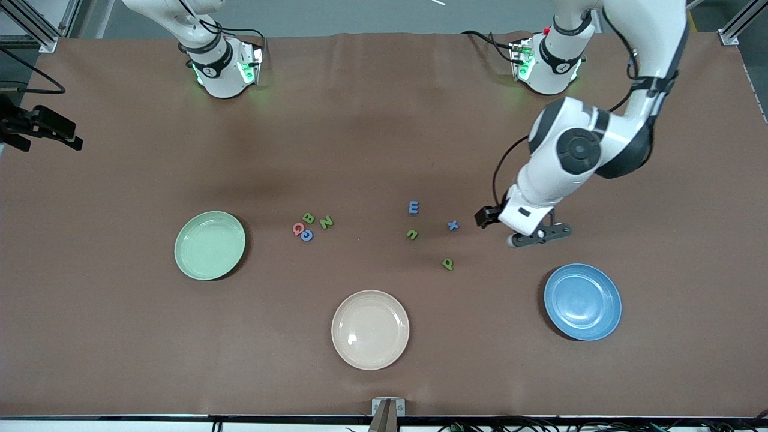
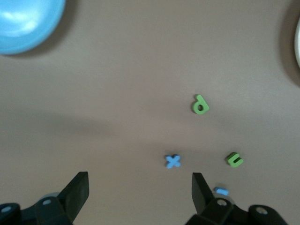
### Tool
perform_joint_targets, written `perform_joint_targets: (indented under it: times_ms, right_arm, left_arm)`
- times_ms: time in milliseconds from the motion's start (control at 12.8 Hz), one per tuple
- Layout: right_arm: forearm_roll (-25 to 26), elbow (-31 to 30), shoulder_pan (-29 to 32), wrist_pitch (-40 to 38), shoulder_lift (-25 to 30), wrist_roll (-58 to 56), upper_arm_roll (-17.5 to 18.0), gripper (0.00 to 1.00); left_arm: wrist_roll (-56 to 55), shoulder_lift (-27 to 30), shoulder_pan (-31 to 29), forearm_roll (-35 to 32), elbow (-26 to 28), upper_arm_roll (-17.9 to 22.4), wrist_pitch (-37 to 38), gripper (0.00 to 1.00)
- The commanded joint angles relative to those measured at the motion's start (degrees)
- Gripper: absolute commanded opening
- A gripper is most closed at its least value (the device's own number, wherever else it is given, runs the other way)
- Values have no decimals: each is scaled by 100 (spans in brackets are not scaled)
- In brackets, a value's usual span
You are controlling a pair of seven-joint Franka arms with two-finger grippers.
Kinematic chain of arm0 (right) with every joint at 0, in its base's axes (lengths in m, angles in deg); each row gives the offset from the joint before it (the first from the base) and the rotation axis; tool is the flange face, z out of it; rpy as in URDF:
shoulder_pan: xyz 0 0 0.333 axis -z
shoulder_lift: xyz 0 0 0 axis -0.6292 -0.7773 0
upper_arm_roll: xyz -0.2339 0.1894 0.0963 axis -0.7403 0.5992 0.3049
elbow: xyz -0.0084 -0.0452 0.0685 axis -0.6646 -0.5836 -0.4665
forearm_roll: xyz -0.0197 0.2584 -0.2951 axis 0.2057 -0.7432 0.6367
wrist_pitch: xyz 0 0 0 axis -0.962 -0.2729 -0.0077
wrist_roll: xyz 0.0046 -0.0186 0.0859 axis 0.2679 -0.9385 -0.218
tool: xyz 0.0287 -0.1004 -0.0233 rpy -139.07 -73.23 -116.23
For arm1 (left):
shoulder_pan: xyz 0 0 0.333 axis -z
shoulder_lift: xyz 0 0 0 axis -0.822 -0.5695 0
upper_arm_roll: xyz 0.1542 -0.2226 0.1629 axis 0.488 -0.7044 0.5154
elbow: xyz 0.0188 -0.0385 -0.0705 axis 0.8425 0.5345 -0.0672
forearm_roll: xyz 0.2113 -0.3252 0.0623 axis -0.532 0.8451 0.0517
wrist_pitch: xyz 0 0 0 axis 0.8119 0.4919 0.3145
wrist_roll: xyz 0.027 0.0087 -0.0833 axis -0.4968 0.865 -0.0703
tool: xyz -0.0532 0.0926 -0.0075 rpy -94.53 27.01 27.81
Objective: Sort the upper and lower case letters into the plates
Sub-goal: 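Reach the left gripper to the blue x letter and grasp it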
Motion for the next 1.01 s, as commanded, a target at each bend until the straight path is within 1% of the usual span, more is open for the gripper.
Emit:
perform_joint_targets:
  times_ms: [0,234,390,546,780,936]
  right_arm:
    - [-62,-154,5,54,179,2,17,100]
    - [-71,-111,14,11,144,11,17,100]
    - [-71,47,14,-60,117,46,9,100]
    - [-71,196,14,-69,74,29,9,100]
    - [-71,267,23,-60,3,29,0,100]
    - [-71,276,14,-43,-6,11,0,100]
  left_arm:
    - [-483,-251,294,-106,413,18,-732,85]
    - [-773,-664,549,-106,529,27,-1331,79]
    - [-914,-937,681,-281,467,53,-1402,69]
    - [-1176,-1157,690,-605,380,54,-1402,63]
    - [-1494,-1386,699,-975,239,45,-1402,59]
    - [-1521,-1509,699,-985,107,45,-1402,57]
